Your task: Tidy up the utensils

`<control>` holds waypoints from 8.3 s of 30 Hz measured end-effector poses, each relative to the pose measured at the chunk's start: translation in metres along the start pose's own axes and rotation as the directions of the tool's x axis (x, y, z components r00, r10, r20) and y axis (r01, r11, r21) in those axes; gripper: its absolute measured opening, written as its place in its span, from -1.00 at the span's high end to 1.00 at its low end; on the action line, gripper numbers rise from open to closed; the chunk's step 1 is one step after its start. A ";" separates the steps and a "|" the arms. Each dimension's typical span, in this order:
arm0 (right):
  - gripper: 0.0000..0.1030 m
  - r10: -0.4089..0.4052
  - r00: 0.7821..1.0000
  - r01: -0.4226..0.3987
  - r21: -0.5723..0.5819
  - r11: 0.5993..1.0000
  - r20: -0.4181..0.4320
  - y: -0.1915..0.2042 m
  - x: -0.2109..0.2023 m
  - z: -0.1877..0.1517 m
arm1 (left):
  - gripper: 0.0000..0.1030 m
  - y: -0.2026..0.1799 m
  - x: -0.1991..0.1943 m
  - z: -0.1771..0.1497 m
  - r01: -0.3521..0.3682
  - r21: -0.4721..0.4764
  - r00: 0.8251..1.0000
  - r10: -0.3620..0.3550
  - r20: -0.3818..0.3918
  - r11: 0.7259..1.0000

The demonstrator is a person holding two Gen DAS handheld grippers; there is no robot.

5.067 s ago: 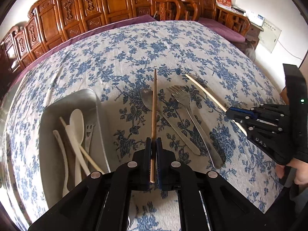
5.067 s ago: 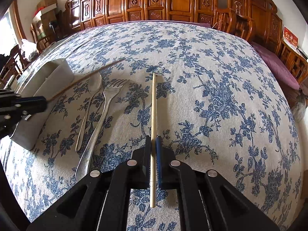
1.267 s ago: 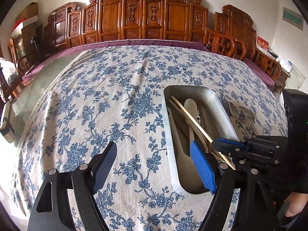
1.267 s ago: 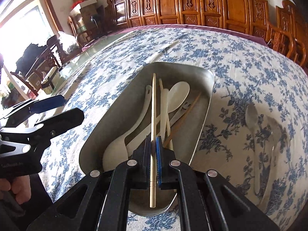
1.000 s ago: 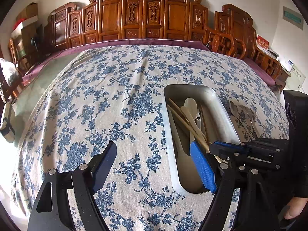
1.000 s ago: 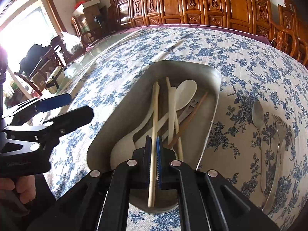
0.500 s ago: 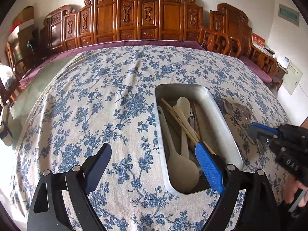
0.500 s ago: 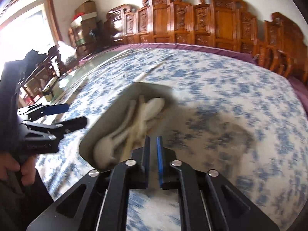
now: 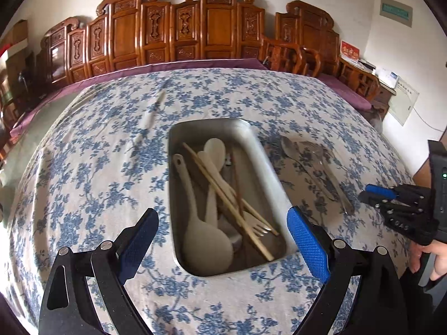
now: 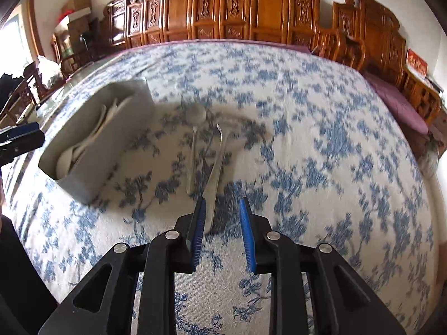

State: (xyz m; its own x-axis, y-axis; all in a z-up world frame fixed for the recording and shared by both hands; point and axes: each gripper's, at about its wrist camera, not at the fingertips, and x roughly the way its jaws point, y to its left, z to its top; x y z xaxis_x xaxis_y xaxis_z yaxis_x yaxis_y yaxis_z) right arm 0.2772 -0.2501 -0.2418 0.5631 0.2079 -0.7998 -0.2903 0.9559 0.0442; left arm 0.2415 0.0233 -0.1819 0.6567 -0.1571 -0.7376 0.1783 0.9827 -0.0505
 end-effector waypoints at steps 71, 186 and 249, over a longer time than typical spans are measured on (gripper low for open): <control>0.83 0.121 0.993 -0.122 0.079 0.989 0.012 -0.080 0.060 0.032 | 0.20 -0.116 0.171 0.099 -0.054 0.003 0.966 0.052 -0.253 0.999; 0.84 0.173 0.974 -0.143 -0.192 0.971 0.149 0.110 -0.007 0.088 | 0.37 0.052 0.034 0.046 -0.089 -0.064 0.996 0.087 -0.034 0.994; -0.57 0.112 0.979 -0.111 -0.013 0.994 0.169 0.083 -0.019 0.057 | -0.62 0.023 0.001 0.046 -0.107 -0.039 0.994 0.107 -0.004 0.993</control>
State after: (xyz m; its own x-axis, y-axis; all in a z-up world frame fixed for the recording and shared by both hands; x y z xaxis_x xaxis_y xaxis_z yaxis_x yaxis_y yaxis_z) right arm 0.2866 -0.1625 -0.1888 0.6499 0.3456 -0.6769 -0.3612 0.9241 0.1250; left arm 0.2794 0.0418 -0.1528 0.6694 -0.0504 -0.7411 0.0782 0.9969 0.0029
